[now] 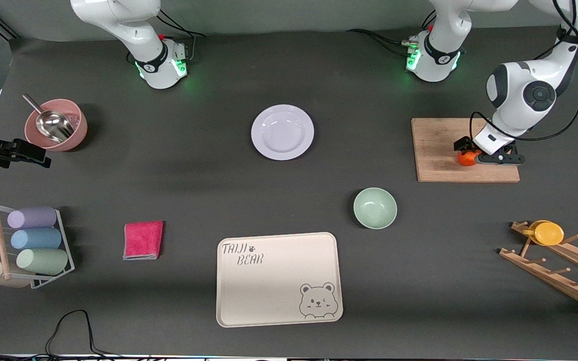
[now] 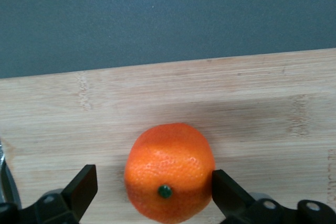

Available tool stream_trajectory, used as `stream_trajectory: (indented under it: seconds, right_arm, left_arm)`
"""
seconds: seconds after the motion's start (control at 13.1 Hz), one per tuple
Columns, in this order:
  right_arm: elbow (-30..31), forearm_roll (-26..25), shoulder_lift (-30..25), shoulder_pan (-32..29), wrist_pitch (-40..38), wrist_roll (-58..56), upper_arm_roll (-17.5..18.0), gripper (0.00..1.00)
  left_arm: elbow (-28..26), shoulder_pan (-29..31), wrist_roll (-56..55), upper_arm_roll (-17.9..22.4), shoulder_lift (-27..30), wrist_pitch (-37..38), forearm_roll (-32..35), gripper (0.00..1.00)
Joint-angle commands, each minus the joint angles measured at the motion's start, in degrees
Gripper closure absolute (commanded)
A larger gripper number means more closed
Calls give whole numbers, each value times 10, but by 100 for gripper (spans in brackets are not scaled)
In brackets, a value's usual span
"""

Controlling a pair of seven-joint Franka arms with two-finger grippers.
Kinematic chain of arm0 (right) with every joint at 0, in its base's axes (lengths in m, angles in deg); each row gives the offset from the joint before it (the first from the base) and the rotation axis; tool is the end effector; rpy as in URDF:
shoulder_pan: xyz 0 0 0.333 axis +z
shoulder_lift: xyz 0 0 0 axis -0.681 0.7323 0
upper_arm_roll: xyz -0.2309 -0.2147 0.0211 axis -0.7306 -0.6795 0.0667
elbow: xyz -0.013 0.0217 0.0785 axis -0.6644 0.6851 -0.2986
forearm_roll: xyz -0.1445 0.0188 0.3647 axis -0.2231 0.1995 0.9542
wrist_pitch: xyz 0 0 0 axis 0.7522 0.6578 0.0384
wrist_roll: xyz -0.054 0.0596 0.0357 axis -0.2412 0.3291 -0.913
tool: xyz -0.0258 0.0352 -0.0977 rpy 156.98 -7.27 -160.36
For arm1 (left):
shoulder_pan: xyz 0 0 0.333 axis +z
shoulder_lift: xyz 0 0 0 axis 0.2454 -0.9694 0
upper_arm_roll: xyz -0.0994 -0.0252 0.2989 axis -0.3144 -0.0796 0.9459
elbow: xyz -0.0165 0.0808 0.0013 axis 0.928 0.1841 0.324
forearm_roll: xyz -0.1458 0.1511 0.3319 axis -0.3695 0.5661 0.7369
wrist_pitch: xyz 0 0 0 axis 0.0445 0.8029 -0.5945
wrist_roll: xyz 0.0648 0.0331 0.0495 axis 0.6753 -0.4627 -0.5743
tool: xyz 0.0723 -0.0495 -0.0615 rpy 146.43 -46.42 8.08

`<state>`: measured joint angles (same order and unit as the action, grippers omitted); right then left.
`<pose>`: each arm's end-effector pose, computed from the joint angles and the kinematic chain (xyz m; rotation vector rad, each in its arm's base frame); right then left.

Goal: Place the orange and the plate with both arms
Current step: 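Lower the left gripper and close it around the orange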

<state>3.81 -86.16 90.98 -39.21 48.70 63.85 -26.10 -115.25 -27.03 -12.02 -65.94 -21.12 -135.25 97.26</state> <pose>0.5762 -0.0458 0.5890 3.1373 -0.0631 -0.0929 0.4009 0.0560 0.2154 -3.0756 0.1407 0.0421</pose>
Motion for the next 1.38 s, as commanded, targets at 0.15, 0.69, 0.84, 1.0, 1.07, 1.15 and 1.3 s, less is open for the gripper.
stream_trajectory:
  seconds: [0.15, 0.69, 0.84, 1.0, 1.07, 1.15, 1.3]
  right_arm:
    - [12, -13, -13, 1, 4, -7, -2, 0]
    - [12, -13, -13, 0, 5, -7, -2, 0]
    - [13, -13, -12, 1, 5, -7, -2, 0]
    - [13, -13, -13, 1, 5, -7, -2, 0]
    - [13, -13, -13, 1, 4, -7, -2, 0]
    - [15, -13, -14, 1, 4, -7, -2, 0]
    - [15, -12, -14, 2, 4, -5, -2, 0]
  left_arm:
    - [-4, -6, -5, 0, -1, -6, -8, 34]
    - [8, -5, -7, -44, 5, 15, -61, 52]
    - [33, -6, -19, -53, 25, 71, -68, 52]
    - [78, -5, -64, -91, 54, 166, -102, 52]
    - [103, -5, -89, -112, 61, 197, -120, 52]
    - [129, -5, -129, -143, 67, 222, -137, 52]
    - [190, -6, -224, -194, 64, 276, -141, 52]
